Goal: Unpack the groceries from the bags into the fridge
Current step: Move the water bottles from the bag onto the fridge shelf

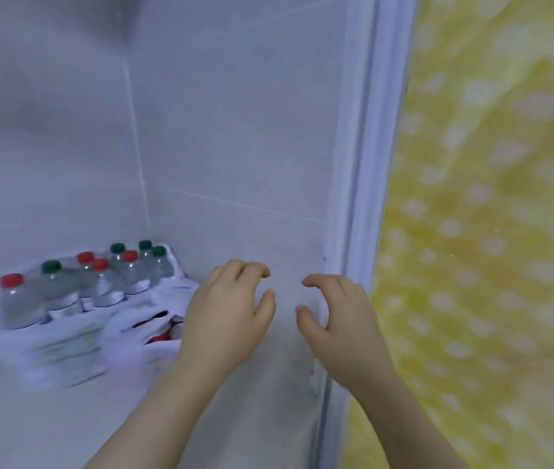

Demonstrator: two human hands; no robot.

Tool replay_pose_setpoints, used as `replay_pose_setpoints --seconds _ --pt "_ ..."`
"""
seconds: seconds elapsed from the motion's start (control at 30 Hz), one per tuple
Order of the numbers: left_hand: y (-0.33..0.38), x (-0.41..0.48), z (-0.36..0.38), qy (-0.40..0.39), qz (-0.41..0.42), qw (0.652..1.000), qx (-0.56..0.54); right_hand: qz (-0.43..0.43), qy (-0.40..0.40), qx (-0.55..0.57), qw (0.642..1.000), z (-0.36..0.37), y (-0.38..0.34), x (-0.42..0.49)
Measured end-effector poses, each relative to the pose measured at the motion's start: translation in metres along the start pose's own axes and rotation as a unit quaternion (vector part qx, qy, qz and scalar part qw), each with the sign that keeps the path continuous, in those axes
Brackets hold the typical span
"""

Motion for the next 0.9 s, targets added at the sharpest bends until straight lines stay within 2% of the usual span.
replay_pose_setpoints --seconds 0.23,0.5,0.67,0.9 --pt "-0.124 -0.016 -0.026 -0.001 -0.119 0.991 0.059 -0.053 -0.073 0.038 0.995 0.112 -0.067 0.047" --pt "-0.198 -0.011 -0.04 0.035 -0.181 0.978 0.095 -0.119 -0.143 0.09 0.978 0.186 -0.112 0.095" --pt "-0.237 0.006 -0.039 0.053 -0.215 0.968 0.118 -0.16 -0.186 0.081 0.966 0.218 -0.123 0.139" --pt "-0.319 0.022 -0.025 0.036 -0.302 0.945 0.124 -0.184 -0.246 0.11 0.945 0.298 -0.138 0.193"
Point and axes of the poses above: each hand's wrist, its own x-axis towards the middle knuckle, its own z-axis out of the palm, y = z × x, the point moved 10 cm from there along x, towards the middle knuckle, and after that the axes turned 7 degrees about -y, right-handed, at the moved point
